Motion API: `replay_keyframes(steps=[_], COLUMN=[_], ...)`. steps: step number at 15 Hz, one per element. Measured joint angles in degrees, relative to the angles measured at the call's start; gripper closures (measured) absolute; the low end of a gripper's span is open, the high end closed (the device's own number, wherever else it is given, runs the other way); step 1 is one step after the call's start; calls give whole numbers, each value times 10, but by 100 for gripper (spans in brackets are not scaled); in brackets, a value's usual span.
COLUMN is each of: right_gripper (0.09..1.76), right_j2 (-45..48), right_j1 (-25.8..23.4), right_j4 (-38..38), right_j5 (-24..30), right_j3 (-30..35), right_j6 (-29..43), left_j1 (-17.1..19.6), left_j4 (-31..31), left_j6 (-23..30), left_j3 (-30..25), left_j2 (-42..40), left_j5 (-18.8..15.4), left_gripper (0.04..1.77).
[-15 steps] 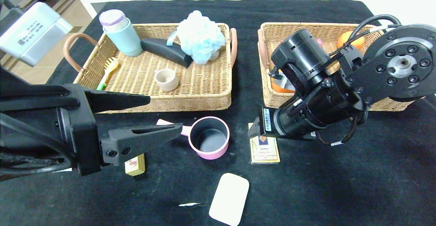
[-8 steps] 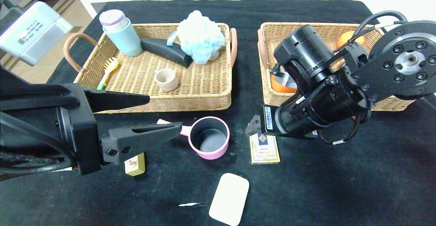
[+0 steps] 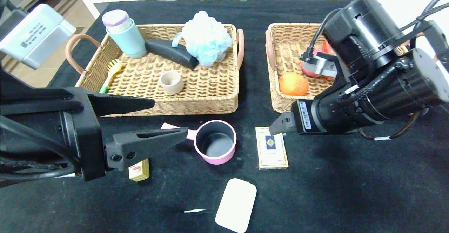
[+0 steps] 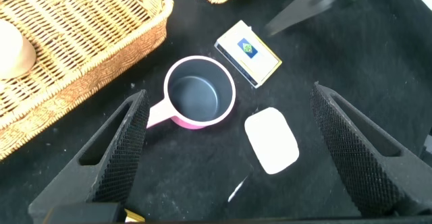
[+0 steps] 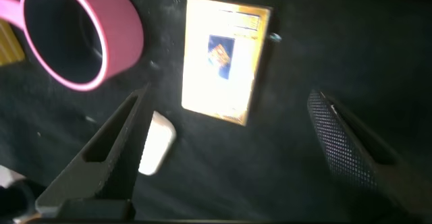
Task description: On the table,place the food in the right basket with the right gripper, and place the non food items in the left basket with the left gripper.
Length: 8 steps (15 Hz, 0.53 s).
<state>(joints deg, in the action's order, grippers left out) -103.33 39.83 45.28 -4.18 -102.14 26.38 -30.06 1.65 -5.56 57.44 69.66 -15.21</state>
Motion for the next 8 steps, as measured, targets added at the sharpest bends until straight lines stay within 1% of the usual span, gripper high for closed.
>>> replay_keyframes(steps=[2, 6, 8], right_gripper=[19, 17, 16], right_j2=[27, 87, 118], right_j1=[-14, -63, -94], right_j4=[-1, -7, -27], right_j5=[5, 82, 120], right_j3=[17, 55, 78], right_j6=[-19, -93, -137], left_j1=[0, 0, 0], left_j4=[1, 1, 1], left_j6=[0, 0, 0], left_j3=[-2, -5, -6], left_j2=[2, 6, 7], left_j5=[0, 0, 0], left_gripper=[9, 9, 9])
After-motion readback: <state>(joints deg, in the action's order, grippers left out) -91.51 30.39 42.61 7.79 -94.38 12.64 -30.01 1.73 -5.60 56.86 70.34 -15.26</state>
